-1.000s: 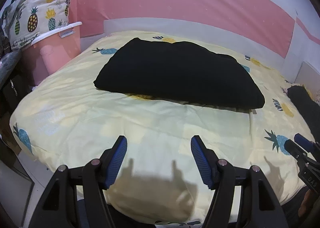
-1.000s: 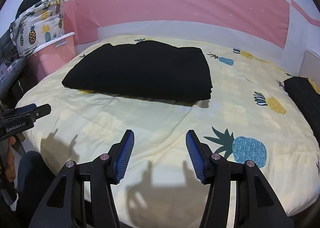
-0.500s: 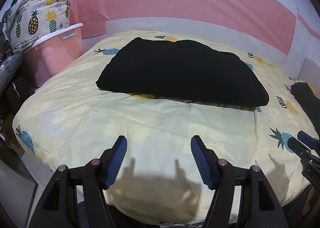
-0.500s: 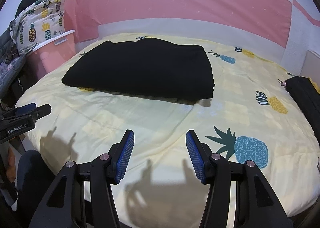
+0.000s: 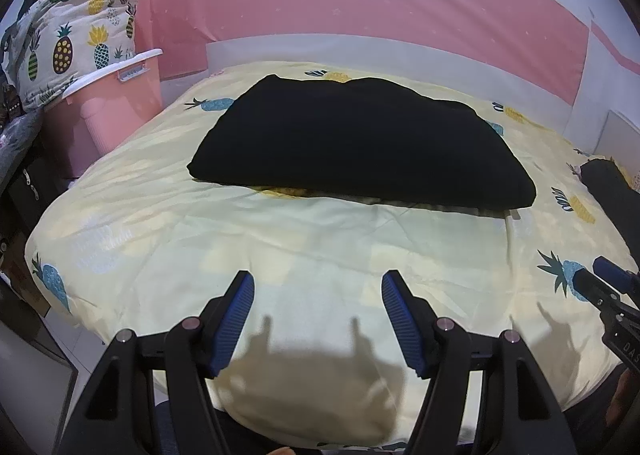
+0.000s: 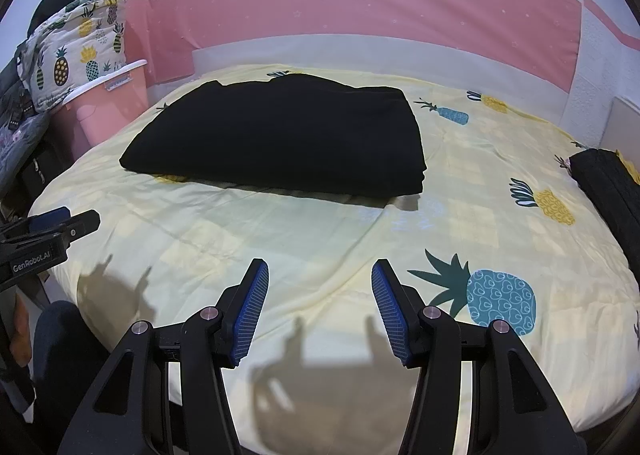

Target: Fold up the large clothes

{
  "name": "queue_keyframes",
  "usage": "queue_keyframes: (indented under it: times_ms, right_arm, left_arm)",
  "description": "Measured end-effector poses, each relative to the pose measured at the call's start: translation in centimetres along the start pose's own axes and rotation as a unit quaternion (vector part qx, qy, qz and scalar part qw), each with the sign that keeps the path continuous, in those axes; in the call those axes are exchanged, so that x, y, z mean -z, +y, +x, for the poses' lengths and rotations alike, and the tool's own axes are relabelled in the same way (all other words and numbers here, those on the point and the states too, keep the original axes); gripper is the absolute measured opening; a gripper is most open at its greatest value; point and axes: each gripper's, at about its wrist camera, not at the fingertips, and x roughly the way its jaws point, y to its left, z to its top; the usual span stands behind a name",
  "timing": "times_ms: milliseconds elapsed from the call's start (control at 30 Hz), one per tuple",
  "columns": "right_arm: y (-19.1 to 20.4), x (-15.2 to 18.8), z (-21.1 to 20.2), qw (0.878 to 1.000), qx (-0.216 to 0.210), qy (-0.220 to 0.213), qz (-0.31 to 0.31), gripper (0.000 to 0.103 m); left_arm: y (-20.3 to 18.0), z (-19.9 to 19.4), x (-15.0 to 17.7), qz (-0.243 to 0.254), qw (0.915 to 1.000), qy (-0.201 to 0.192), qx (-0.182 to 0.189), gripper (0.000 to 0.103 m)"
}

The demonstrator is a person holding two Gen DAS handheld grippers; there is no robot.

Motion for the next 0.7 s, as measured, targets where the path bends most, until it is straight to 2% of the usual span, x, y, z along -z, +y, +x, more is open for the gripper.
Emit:
queue_keyframes:
  times_ms: [267, 700]
  right_arm:
    - [0.0, 0.0, 0.05, 1.0, 0.002, -0.001, 0.002, 0.054]
    - [0.1, 0.1, 0.01, 1.0, 0.003, 0.0, 0.006, 0.054]
  left_arm:
    - [0.24, 0.34, 0.11, -0.012, 0.9998, 0.011, 0.014, 0.068]
    - [-0.08, 0.09, 0.15, -0.01, 0.9999, 0.009, 0.005, 0.068]
